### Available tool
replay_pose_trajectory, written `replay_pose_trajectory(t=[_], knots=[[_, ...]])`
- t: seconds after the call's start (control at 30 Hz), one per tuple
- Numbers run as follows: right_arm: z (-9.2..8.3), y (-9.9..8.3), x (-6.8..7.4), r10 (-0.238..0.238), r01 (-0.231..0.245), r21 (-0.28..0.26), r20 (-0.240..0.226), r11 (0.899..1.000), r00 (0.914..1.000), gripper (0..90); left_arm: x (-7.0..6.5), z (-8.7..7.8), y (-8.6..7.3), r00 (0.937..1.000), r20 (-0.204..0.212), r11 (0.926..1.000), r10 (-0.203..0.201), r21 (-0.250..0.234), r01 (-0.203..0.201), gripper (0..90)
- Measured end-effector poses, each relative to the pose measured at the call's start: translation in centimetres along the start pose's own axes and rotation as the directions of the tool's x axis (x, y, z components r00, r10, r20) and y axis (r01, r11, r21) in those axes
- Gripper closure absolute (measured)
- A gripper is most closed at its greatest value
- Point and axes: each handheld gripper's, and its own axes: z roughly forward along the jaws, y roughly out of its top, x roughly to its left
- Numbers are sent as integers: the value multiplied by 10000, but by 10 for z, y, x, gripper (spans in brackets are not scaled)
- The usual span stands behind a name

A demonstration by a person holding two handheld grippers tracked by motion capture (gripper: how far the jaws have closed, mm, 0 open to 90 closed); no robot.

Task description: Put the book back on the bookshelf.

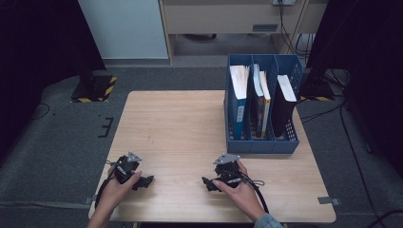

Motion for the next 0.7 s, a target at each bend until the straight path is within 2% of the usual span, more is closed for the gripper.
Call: replay_pose_trajectory(t=[0.27,0.37,0.47,0.6,0.7], knots=[[22,13,5,25,-28,87,375,10000,9993,82,0,0,0,10000,30,10000,10,-16,-10,0],[27,18,2,122,-119,-48,635,9999,9979,95,0,0,0,10000,29,10000,13,-16,-13,0],[31,22,-3,428,-418,-137,820,9990,9957,99,0,0,0,10000,31,10000,16,-13,-16,0],[36,22,-7,598,-596,-45,1027,9982,9929,104,0,0,0,10000,36,10000,26,-7,-26,0],[40,21,-7,499,-506,29,1189,9987,9917,105,0,0,0,10000,37,10000,27,-7,-27,0]])
